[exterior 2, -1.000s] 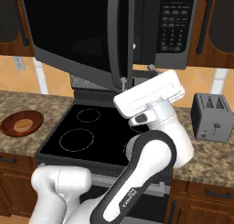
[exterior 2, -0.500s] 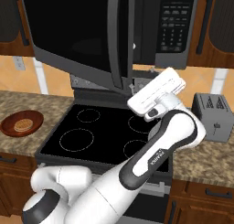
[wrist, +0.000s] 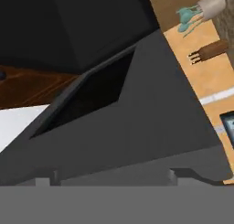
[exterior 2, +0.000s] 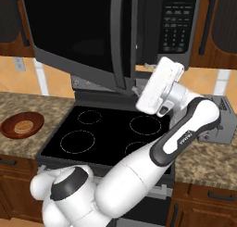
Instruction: Open the microwave, place the bowl with waffle inside the microwave, then close the microwave door and turn it on.
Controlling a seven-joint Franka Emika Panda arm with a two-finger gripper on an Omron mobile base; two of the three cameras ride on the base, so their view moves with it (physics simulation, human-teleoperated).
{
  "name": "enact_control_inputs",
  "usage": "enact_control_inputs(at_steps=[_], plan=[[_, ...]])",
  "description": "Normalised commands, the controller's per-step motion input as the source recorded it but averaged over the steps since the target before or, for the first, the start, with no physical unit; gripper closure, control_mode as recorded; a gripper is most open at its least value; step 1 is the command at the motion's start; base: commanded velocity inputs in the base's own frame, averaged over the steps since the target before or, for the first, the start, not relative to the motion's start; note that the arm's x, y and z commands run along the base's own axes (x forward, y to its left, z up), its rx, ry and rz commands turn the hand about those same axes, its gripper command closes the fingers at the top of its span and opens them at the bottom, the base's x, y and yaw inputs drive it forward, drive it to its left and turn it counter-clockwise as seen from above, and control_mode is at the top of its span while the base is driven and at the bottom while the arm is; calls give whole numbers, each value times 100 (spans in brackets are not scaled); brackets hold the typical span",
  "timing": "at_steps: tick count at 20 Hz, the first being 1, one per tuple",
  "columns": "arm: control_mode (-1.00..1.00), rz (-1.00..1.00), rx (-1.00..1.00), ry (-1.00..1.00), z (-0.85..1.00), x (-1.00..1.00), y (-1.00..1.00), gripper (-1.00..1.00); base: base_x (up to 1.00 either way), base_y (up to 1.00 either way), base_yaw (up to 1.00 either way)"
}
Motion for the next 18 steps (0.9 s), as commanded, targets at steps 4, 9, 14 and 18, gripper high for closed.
enact_control_inputs(at_steps=[4,9,14,18], plan=[[-100,28,-25,-41,0,-25,99,-100,0,0,0],[-100,25,-22,-39,2,-52,100,-100,0,0,0],[-100,7,-12,-21,0,-100,100,-100,0,0,0],[-100,0,-1,-4,0,-99,100,-100,0,0,0]])
